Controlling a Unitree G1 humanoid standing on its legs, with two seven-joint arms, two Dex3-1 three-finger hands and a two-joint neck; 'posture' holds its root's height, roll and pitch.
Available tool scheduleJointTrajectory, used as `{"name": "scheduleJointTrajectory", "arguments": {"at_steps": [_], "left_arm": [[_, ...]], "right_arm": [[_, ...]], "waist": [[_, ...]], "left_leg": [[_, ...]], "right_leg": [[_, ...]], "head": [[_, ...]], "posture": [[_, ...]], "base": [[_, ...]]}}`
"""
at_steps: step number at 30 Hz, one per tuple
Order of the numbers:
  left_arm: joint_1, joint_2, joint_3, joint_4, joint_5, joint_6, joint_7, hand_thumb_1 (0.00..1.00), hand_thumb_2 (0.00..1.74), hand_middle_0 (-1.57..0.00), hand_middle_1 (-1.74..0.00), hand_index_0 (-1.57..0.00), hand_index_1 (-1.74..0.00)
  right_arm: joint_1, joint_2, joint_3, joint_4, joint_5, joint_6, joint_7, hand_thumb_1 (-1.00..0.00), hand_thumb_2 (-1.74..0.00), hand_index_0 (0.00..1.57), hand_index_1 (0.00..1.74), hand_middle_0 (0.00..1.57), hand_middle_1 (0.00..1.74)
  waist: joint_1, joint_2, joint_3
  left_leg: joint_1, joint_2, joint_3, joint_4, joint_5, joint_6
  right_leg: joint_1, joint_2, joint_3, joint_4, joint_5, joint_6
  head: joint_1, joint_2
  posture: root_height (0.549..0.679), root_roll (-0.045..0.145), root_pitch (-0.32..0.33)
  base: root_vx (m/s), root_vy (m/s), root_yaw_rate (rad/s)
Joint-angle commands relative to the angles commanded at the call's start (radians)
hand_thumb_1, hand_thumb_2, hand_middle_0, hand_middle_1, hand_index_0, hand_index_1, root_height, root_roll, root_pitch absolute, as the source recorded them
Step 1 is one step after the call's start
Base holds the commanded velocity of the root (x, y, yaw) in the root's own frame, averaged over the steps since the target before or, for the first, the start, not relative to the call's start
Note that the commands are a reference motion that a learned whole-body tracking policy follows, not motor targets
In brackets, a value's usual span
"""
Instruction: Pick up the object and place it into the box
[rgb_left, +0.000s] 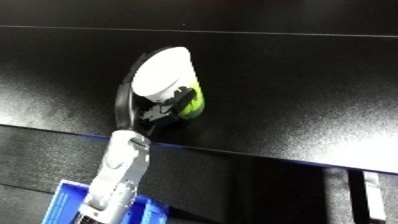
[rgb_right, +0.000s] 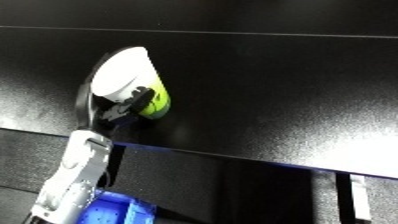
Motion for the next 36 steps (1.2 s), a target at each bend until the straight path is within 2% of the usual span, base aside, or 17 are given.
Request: {"name": "scheduleJointTrajectory", "arguments": {"at_steps": [8, 10, 13, 14, 17, 20, 24, 28, 30, 35, 36], "left_arm": [[0.118, 0.059, 0.166, -0.116, 0.06, -0.114, 0.11, 0.75, 1.3, -1.18, -1.3, -1.18, -1.3], [0.146, 0.072, 0.21, -0.108, 0.048, -0.143, 0.144, 0.75, 1.3, -1.18, -1.3, -1.18, -1.3], [0.191, 0.08, 0.272, -0.061, -0.033, -0.185, 0.176, 0.75, 1.3, -1.18, -1.3, -1.18, -1.3], [0.205, 0.08, 0.288, -0.034, -0.057, -0.2, 0.181, 0.75, 1.3, -1.18, -1.3, -1.18, -1.3], [0.246, 0.085, 0.322, 0.068, -0.086, -0.246, 0.18, 0.75, 1.3, -1.18, -1.3, -1.18, -1.3], [0.276, 0.1, 0.35, 0.177, -0.117, -0.299, 0.183, 0.75, 1.3, -1.18, -1.3, -1.18, -1.3], [0.322, 0.114, 0.391, 0.321, -0.254, -0.362, 0.19, 0.75, 1.3, -1.18, -1.3, -1.18, -1.3], [0.358, 0.118, 0.414, 0.464, -0.369, -0.385, 0.161, 0.75, 1.3, -1.18, -1.3, -1.18, -1.3], [0.366, 0.119, 0.423, 0.526, -0.399, -0.381, 0.144, 0.75, 1.3, -1.18, -1.3, -1.18, -1.3], [0.391, 0.117, 0.452, 0.677, -0.503, -0.338, 0.079, 0.75, 1.3, -1.18, -1.3, -1.18, -1.3], [0.396, 0.119, 0.458, 0.707, -0.518, -0.327, 0.065, 0.7, 1.22, -1.1, -1.22, -1.1, -1.22]], "right_arm": [[0.043, 0.012, -0.036, 0.002, 0.033, -0.028, 0.006, 0.0, 0.0, 0.0, 0.0, 0.0, 0.0], [0.05, 0.01, -0.041, -0.003, 0.041, -0.031, 0.003, 0.0, 0.0, 0.0, 0.0, 0.0, 0.0], [0.051, 0.008, -0.045, -0.012, 0.052, -0.025, -0.006, 0.0, 0.0, 0.0, 0.0, 0.0, 0.0], [0.048, 0.007, -0.045, -0.014, 0.055, -0.021, -0.01, 0.0, 0.0, 0.0, 0.0, 0.0, 0.0], [0.036, 0.008, -0.046, -0.014, 0.062, -0.005, -0.023, 0.0, 0.0, 0.0, 0.0, 0.0, 0.0], [0.03, 0.009, -0.047, -0.004, 0.064, 0.003, -0.027, 0.0, 0.0, 0.0, 0.0, 0.0, 0.0], [0.027, 0.012, -0.038, 0.018, 0.068, 0.005, -0.025, 0.0, 0.0, 0.0, 0.0, 0.0, 0.0], [0.025, 0.016, -0.032, 0.021, 0.066, 0.016, -0.035, 0.0, 0.0, 0.0, 0.0, 0.0, 0.0], [0.026, 0.018, -0.029, 0.022, 0.05, 0.018, -0.045, 0.0, 0.0, 0.0, 0.0, 0.0, 0.0], [0.031, 0.022, -0.026, 0.037, 0.009, 0.004, -0.054, 0.0, 0.0, 0.0, 0.0, 0.0, 0.0], [0.031, 0.022, -0.027, 0.041, 0.005, 0.002, -0.053, 0.0, 0.0, 0.0, 0.0, 0.0, 0.0]], "waist": [[0.049, 0.01, -0.007], [0.058, 0.011, -0.008], [0.068, 0.013, -0.009], [0.071, 0.014, -0.01], [0.082, 0.017, -0.011], [0.09, 0.016, -0.015], [0.095, 0.007, -0.024], [0.096, -0.004, -0.027], [0.097, -0.011, -0.027], [0.096, -0.025, -0.026], [0.094, -0.028, -0.026]], "left_leg": [[0.007, -0.019, -0.03, -0.026, 0.018, -0.0044], [0.008, -0.023, -0.036, -0.029, 0.022, -0.0059], [0.008, -0.028, -0.044, -0.032, 0.028, -0.0099], [0.008, -0.03, -0.046, -0.033, 0.031, -0.0115], [0.016, -0.033, -0.053, -0.036, 0.036, -0.0132], [0.025, -0.03, -0.057, -0.035, 0.035, -0.0093], [0.032, -0.025, -0.06, -0.041, 0.038, -0.0071], [0.033, -0.025, -0.064, -0.058, 0.05, -0.0078], [0.034, -0.024, -0.066, -0.068, 0.056, -0.0079], [0.036, -0.021, -0.071, -0.083, 0.066, -0.0101], [0.036, -0.021, -0.071, -0.084, 0.066, -0.0102]], "right_leg": [[0.02, -0.0141, -0.025, -0.009, -0.007, -0.0089], [0.026, -0.0157, -0.03, -0.012, -0.009, -0.0116], [0.034, -0.0157, -0.037, -0.019, -0.013, -0.017], [0.038, -0.016, -0.039, -0.02, -0.015, -0.0191], [0.053, -0.0203, -0.047, -0.017, -0.025, -0.0241], [0.066, -0.0232, -0.053, -0.011, -0.036, -0.0261], [0.088, -0.0179, -0.059, -0.016, -0.051, -0.0314], [0.107, -0.0109, -0.067, -0.025, -0.061, -0.0371], [0.113, -0.0083, -0.071, -0.027, -0.066, -0.0389], [0.128, -0.0016, -0.077, -0.032, -0.076, -0.0434], [0.131, -0.0007, -0.077, -0.034, -0.077, -0.0438]], "head": [[-0.042, -0.014], [-0.063, -0.053], [-0.13, -0.158], [-0.148, -0.177], [-0.205, -0.214], [-0.265, -0.229], [-0.387, -0.258], [-0.486, -0.281], [-0.529, -0.295], [-0.585, -0.281], [-0.591, -0.281]], "posture": [[0.631, 0.039, -0.064], [0.632, 0.042, -0.064], [0.634, 0.047, -0.062], [0.634, 0.049, -0.063], [0.634, 0.052, -0.07], [0.634, 0.051, -0.077], [0.634, 0.051, -0.081], [0.635, 0.051, -0.083], [0.635, 0.05, -0.084], [0.635, 0.049, -0.085], [0.636, 0.049, -0.085]], "base": [[-0.035, -0.017, 0.156], [-0.034, -0.022, 0.116], [-0.05, -0.007, 0.073], [-0.037, 0.005, 0.074], [0.002, 0.001, 0.1], [0.027, -0.005, 0.069], [0.032, 0.004, 0.044], [0.02, -0.002, 0.105], [0.006, -0.006, 0.083], [-0.002, 0.007, 0.055], [-0.01, 0.02, 0.028]]}}
